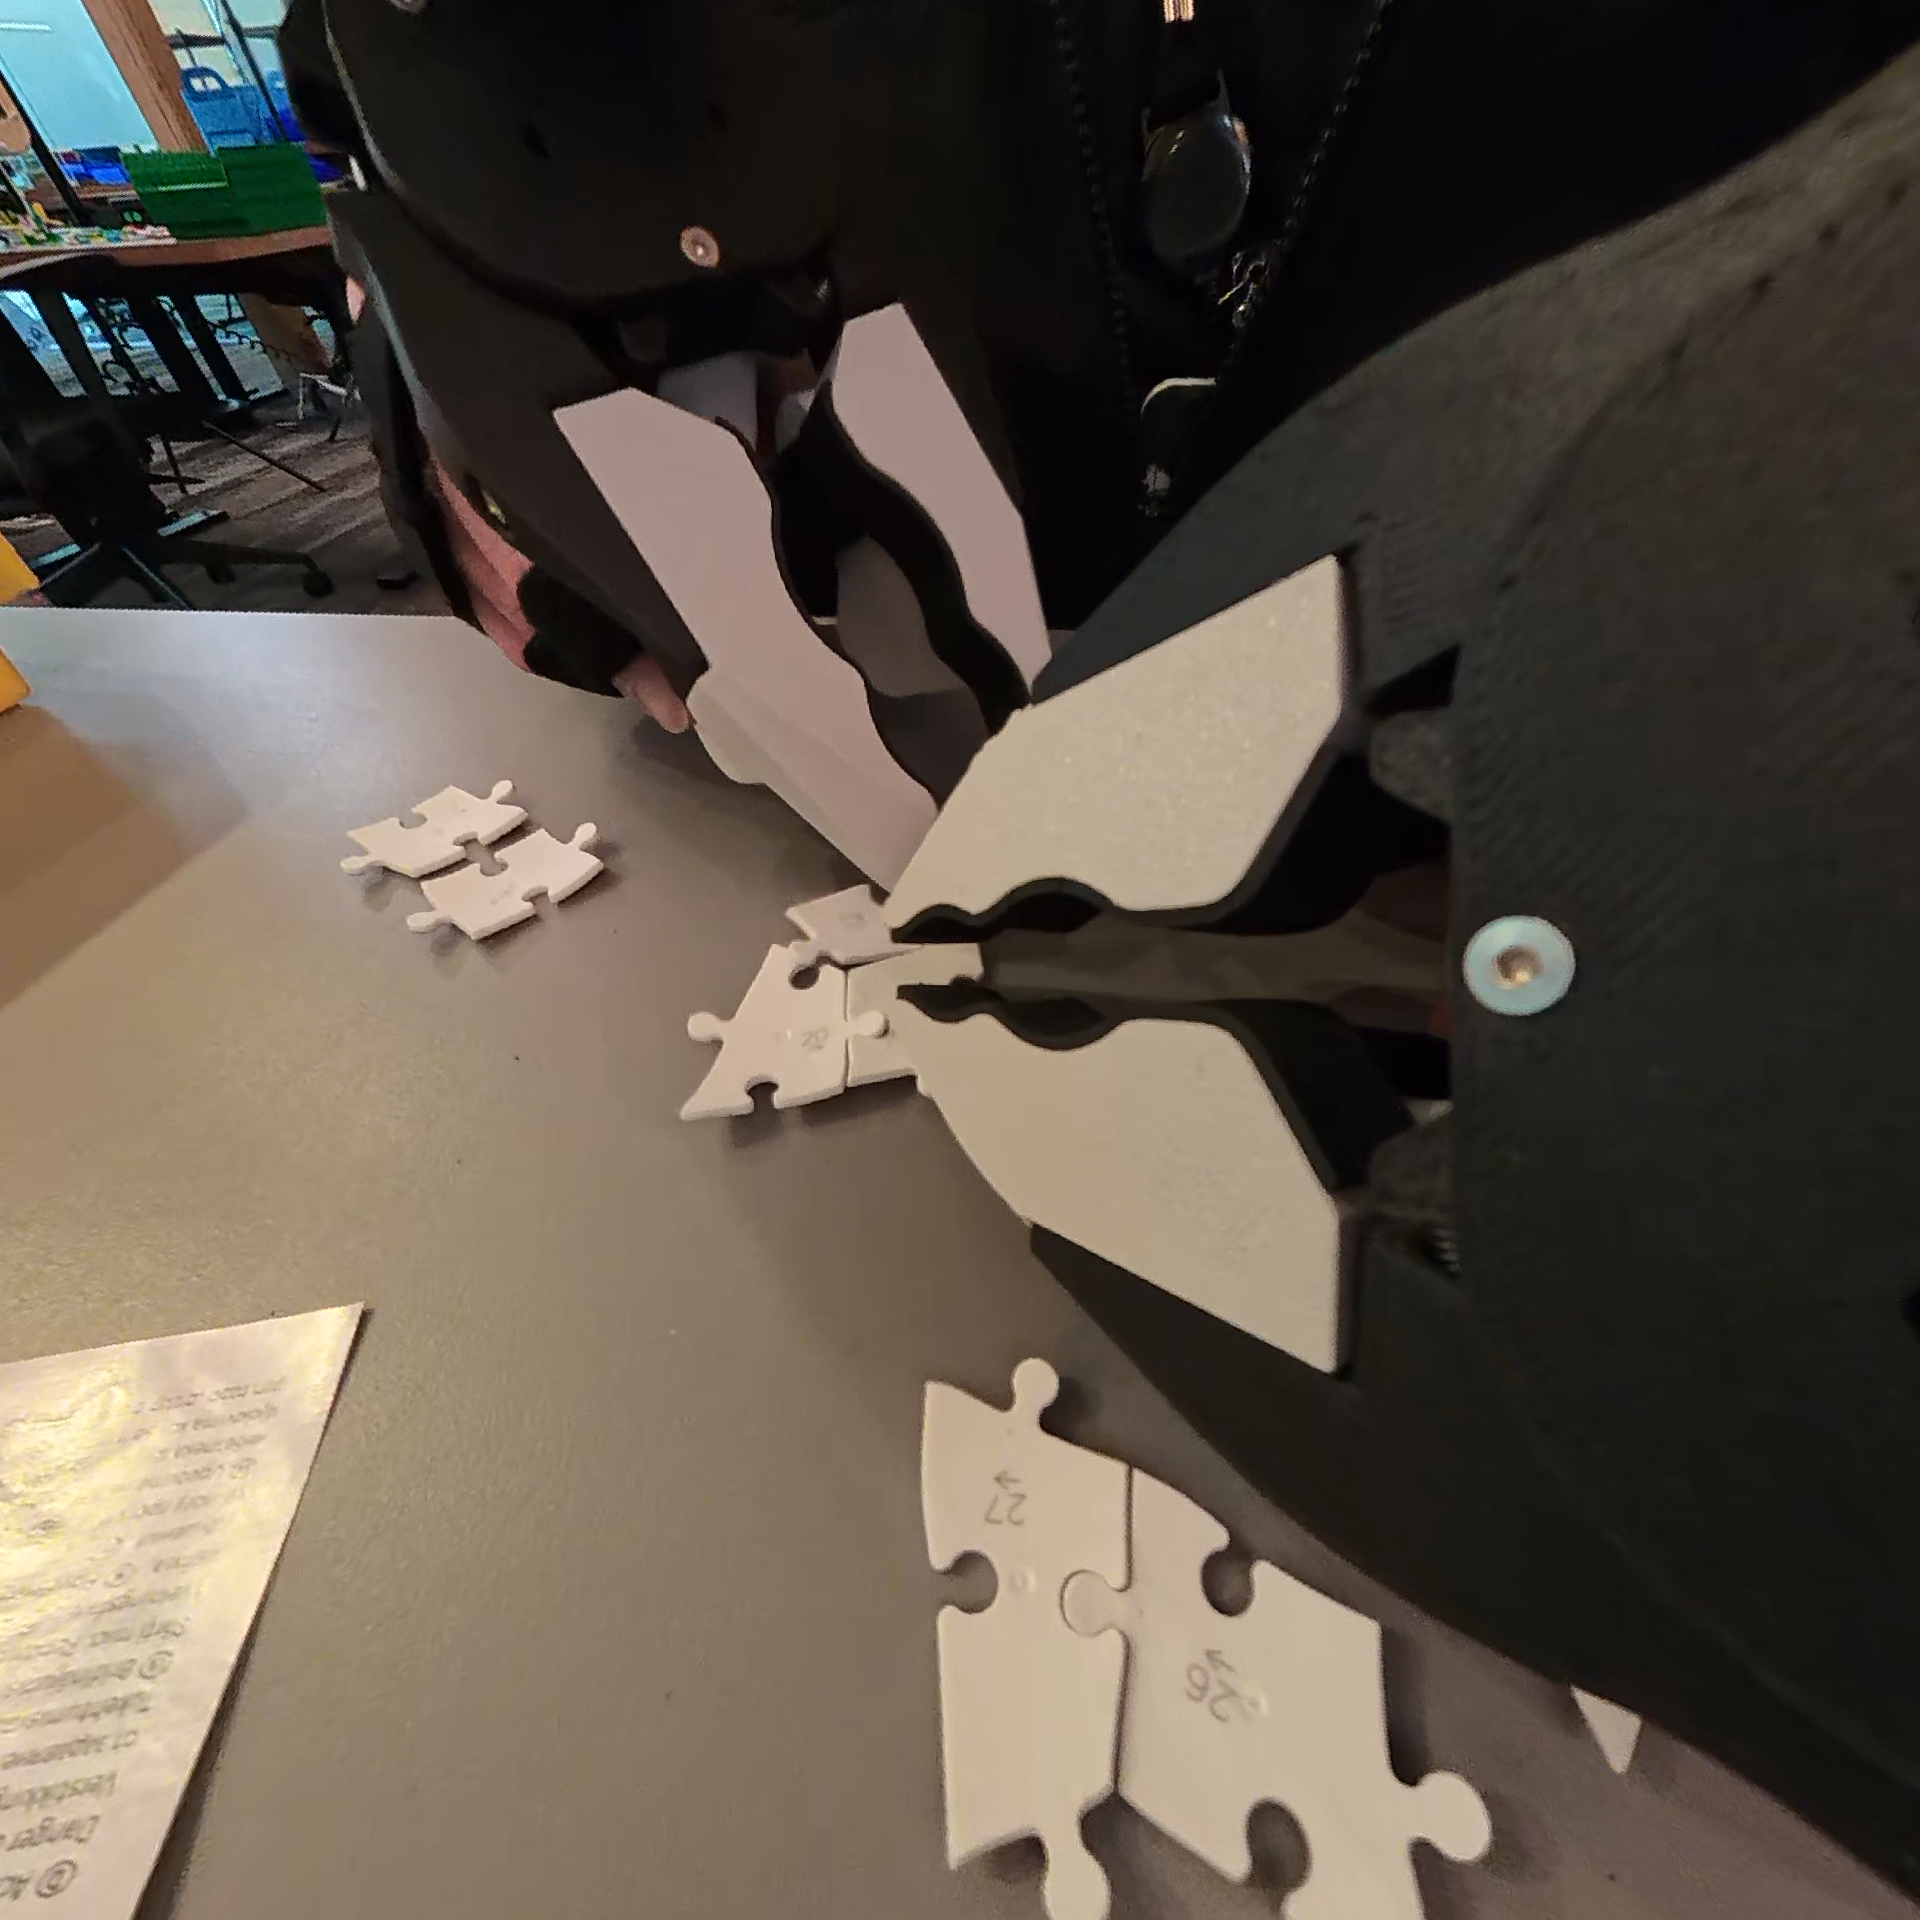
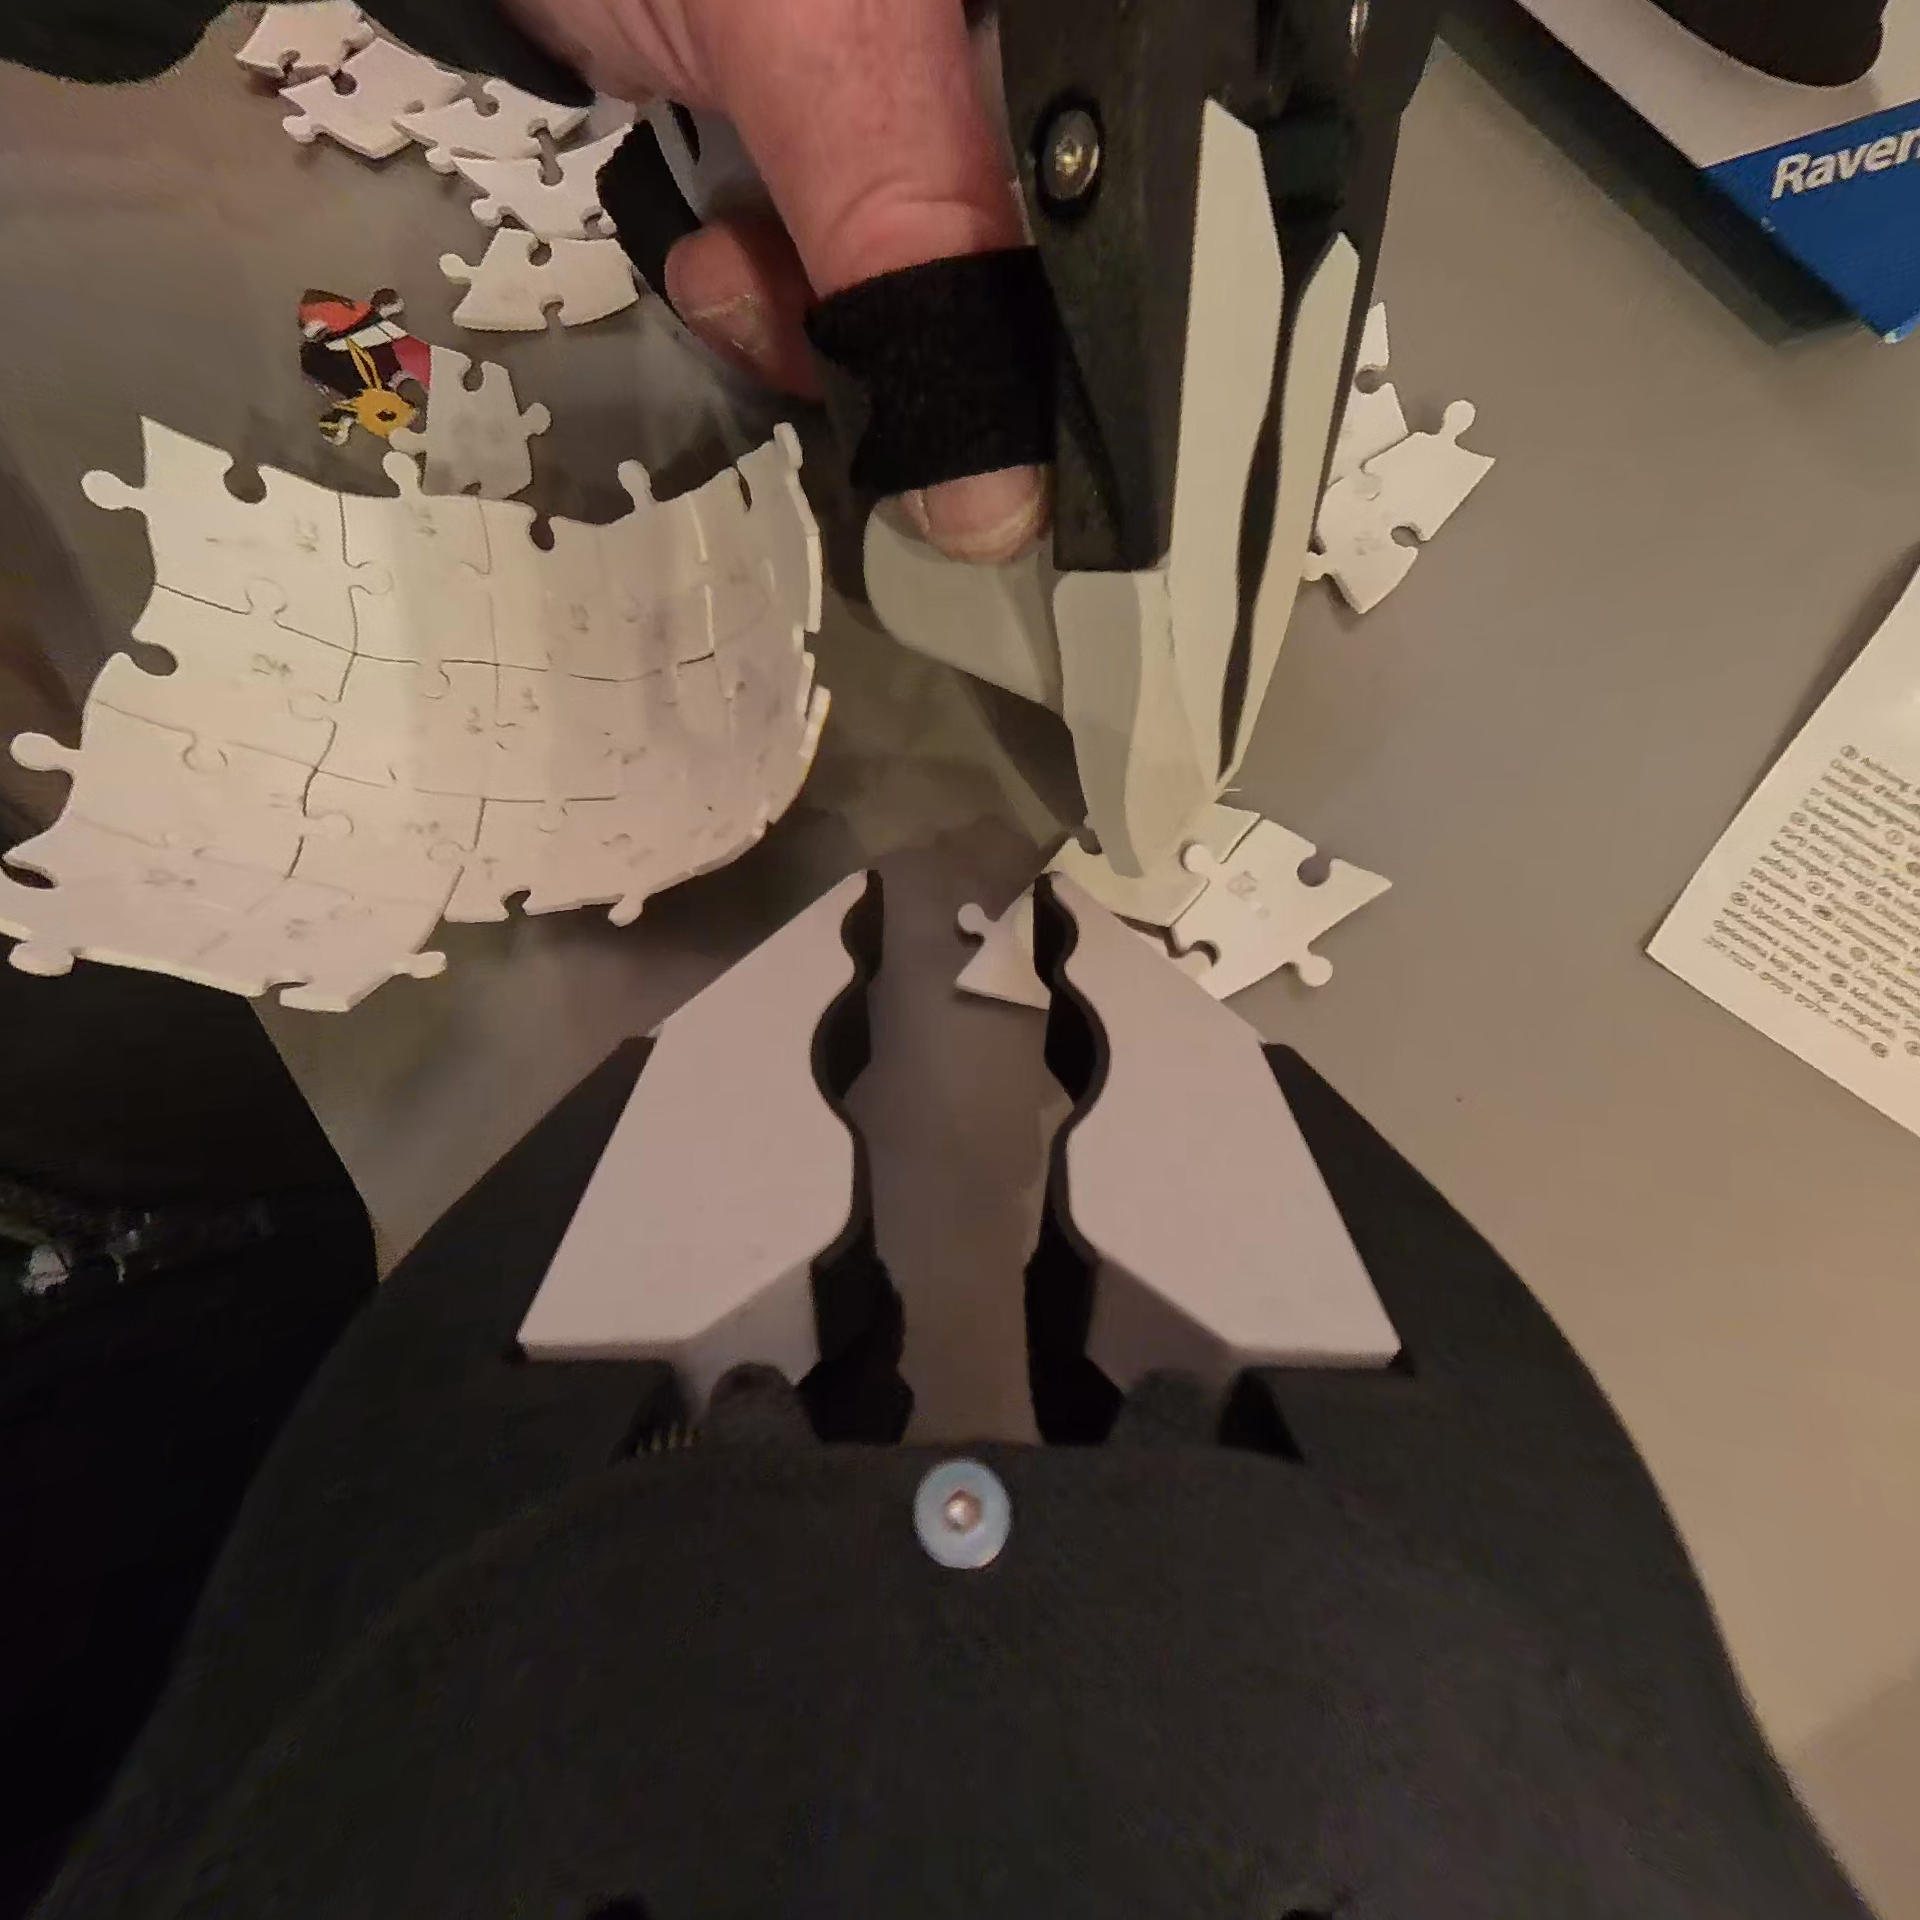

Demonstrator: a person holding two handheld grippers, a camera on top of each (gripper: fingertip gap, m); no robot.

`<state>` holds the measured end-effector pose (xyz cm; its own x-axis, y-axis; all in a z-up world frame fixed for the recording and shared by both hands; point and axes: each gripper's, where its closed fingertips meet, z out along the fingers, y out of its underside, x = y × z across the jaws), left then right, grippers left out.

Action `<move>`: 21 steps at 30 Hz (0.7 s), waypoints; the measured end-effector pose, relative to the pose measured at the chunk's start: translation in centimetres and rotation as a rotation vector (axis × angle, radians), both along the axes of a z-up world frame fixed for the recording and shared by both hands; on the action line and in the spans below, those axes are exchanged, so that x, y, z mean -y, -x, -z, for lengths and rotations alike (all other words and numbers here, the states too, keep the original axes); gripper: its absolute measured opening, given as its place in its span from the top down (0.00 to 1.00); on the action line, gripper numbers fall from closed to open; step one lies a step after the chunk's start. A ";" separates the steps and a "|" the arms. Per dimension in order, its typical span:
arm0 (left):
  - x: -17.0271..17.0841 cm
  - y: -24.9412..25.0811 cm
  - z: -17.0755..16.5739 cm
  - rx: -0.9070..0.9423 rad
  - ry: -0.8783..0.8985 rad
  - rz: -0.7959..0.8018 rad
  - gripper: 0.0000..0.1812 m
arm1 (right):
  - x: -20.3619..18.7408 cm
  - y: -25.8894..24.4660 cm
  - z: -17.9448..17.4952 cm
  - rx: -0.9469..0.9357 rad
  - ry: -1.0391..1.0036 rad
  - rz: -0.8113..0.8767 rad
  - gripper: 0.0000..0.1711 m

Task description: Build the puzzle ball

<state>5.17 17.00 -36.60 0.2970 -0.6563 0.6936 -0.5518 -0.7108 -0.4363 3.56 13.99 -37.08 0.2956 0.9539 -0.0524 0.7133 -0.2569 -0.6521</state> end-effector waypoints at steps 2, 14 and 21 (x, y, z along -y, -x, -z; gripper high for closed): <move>0.0 0.0 0.1 -0.004 0.001 -0.002 0.96 | 0.1 0.0 -0.5 -0.028 0.018 0.004 0.83; 0.3 -0.3 -0.3 0.011 -0.002 0.006 0.96 | -0.4 -0.7 -0.2 -0.012 0.005 0.013 0.86; 0.2 -0.3 0.0 -0.012 -0.039 0.049 0.95 | -0.2 -0.7 -0.4 -0.064 0.054 0.035 0.86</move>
